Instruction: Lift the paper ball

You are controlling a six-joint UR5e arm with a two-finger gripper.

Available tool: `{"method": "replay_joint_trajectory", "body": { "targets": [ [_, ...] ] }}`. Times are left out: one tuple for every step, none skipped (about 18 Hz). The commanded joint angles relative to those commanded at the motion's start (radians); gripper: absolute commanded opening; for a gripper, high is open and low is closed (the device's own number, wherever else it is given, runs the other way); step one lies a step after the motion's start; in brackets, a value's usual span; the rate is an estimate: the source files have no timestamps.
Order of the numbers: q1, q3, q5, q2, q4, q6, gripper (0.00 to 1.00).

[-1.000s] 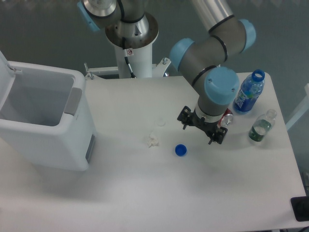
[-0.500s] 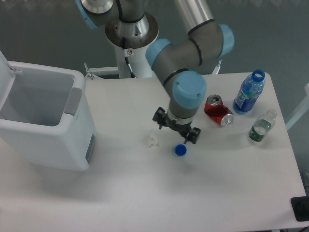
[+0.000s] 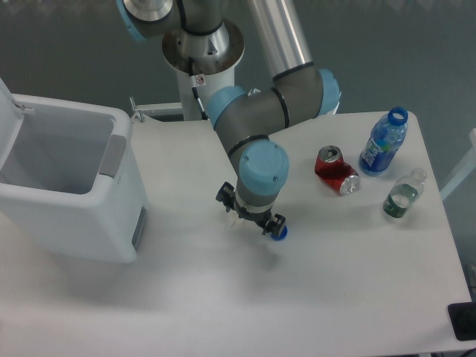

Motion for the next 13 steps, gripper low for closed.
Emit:
{"method": "replay_joint_trajectory", "body": {
  "targets": [
    [0.0, -0.011, 0.0, 0.002, 0.0, 0.002, 0.97],
    [0.0, -0.023, 0.002, 0.005, 0.0, 0.003, 0.96],
    [0.0, -0.031, 0.002, 0.006, 0.0, 0.005, 0.96],
    [-0.002, -0.037, 0.002, 0.006, 0.0, 0.005, 0.95],
    [-0.002, -0.045, 0.008, 0.008, 0.0, 0.005, 0.93],
    [-0.003, -0.048, 0.018, 0.009, -0.002, 0.005, 0.91],
    [-0.003, -0.054, 0.024, 0.011, 0.0, 0.003, 0.85],
    [-0.005, -0.054, 0.026, 0.012, 0.0, 0.003, 0.81],
    [-0.003, -0.054, 0.026, 0.012, 0.0, 0.003, 0.76],
    [-0.005, -0.054, 0.026, 0.012, -0.002, 0.003, 0.69],
    [-0.005, -0.054, 0.026, 0.012, -0.002, 0.003, 0.61],
    [-0.003, -0.054, 0.026, 0.012, -0.002, 0.002, 0.51],
    [-0.005, -0.055, 0.028, 0.014, -0.002, -0.001, 0.42]
  ]
}}
